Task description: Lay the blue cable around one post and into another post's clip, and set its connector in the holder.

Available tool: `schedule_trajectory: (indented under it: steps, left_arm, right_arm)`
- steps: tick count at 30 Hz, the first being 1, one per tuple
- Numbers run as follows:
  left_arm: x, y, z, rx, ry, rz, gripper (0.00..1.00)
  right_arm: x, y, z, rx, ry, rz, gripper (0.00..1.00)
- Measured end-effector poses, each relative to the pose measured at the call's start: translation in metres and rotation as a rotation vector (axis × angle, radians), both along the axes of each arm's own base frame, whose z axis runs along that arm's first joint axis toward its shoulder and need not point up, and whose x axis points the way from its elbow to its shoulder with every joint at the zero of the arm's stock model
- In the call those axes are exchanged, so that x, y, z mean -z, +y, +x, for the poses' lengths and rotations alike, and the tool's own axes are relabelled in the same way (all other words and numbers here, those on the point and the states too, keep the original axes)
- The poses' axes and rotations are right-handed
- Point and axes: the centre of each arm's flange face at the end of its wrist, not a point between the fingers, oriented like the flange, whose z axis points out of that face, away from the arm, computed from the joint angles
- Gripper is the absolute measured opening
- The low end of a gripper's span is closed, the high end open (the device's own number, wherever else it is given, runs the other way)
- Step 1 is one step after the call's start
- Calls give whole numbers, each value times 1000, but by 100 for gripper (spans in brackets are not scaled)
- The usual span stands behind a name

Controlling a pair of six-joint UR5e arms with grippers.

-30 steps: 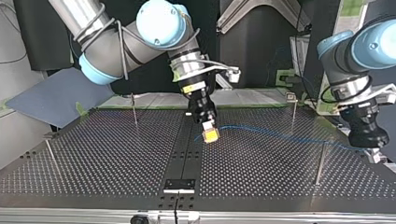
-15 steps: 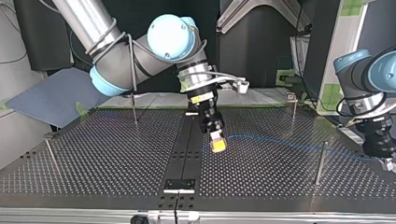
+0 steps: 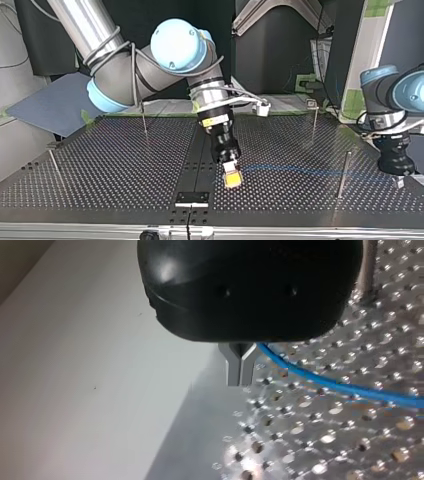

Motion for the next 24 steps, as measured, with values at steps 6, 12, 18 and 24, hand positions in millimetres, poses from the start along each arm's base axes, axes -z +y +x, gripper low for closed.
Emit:
schedule_trajectory:
  steps: [6, 12, 18, 24]
  left_arm:
    - [17, 4, 9, 1, 29, -7, 0]
    - [34, 6, 18, 6, 54, -13, 0]
    - [49, 1, 25, 30, 79, -17, 0]
    - [53, -6, 27, 47, 81, -17, 0]
  right_arm:
    - [-3, -5, 5, 3, -12, -10, 0]
    - [4, -8, 7, 11, -4, 2, 0]
    - [24, -14, 10, 26, 30, 33, 0]
    - [47, -22, 11, 42, 69, 76, 0]
